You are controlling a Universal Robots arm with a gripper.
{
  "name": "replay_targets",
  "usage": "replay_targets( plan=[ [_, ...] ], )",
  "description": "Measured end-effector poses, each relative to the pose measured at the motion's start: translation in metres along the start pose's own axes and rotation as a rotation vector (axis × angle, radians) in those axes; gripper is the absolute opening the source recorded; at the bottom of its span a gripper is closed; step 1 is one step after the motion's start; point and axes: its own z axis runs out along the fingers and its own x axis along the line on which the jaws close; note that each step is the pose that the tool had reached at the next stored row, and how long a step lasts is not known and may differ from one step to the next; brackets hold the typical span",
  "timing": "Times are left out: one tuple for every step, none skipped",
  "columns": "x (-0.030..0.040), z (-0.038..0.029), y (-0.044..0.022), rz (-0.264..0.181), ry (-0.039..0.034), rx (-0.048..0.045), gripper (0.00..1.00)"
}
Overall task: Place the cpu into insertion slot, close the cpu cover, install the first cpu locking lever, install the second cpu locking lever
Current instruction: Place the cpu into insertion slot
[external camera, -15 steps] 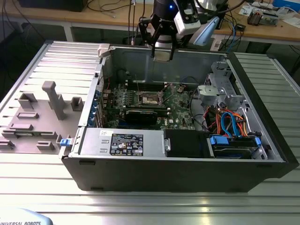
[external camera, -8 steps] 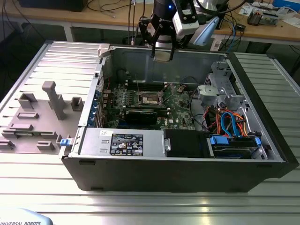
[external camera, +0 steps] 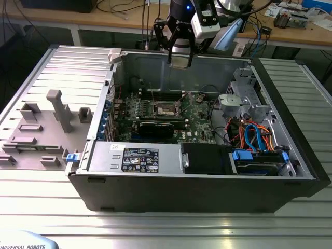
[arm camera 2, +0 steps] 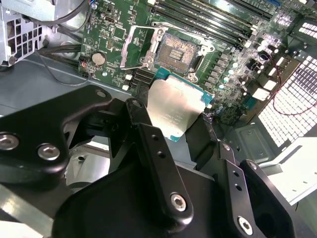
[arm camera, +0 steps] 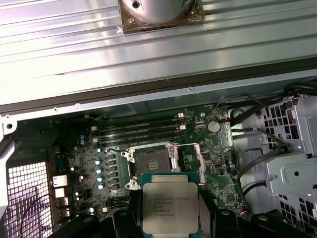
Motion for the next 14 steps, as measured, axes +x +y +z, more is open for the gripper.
replay_targets(
  plan=[
    [0.0,0.0,0.0,0.002,-0.0003,-0.0002,0.54],
    [0.0,0.0,0.0,0.006,-0.0005,-0.0002,0.54],
    [0.0,0.0,0.0,0.012,-0.001,-0.0003,0.54],
    [0.0,0.0,0.0,0.015,-0.0013,-0.0003,0.54],
    [0.0,0.0,0.0,0.019,-0.0017,-0.0003,0.54],
    [0.0,0.0,0.0,0.023,-0.0021,-0.0004,0.54],
    [0.0,0.0,0.0,0.025,-0.0023,-0.0005,0.54],
    [0.0,0.0,0.0,0.026,-0.0024,-0.0005,0.54],
    [0.0,0.0,0.0,0.027,-0.0024,-0.0004,0.54],
    [0.0,0.0,0.0,0.027,-0.0024,-0.0004,0.54],
    [0.0,0.0,0.0,0.027,-0.0024,-0.0005,0.54],
    [0.0,0.0,0.0,0.027,-0.0024,-0.0004,0.54],
    [0.0,0.0,0.0,0.027,-0.0025,-0.0005,0.54],
    [0.0,0.0,0.0,0.027,-0.0024,-0.0005,0.54]
  ],
)
